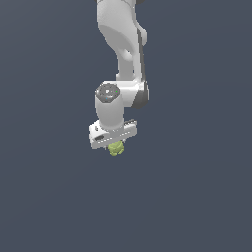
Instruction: Pick up the object and move it to a goal position.
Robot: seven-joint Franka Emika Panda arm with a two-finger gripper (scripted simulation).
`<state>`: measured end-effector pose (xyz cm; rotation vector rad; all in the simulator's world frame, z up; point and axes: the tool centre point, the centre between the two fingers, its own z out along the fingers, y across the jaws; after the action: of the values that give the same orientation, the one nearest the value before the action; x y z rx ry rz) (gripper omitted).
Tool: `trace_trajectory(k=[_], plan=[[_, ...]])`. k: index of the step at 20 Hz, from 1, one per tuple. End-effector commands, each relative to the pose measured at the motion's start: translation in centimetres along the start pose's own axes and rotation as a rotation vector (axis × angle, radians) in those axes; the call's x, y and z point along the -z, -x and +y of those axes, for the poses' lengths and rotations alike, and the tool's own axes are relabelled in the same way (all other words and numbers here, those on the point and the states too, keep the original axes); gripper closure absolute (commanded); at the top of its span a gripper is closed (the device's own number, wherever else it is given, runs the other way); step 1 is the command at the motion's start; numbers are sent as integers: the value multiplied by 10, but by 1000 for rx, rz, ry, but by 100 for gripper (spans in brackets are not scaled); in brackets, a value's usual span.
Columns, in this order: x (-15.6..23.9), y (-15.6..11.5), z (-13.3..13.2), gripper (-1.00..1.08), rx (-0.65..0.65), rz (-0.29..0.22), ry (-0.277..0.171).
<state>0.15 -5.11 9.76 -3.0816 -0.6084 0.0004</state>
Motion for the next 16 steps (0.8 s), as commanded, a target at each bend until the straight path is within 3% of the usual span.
trace_trajectory(k=[1, 9, 16], plan=[[17, 10, 27, 108, 0, 0, 0], [65, 35, 108, 108, 0, 1, 0], [88, 45, 148, 108, 0, 1, 0]])
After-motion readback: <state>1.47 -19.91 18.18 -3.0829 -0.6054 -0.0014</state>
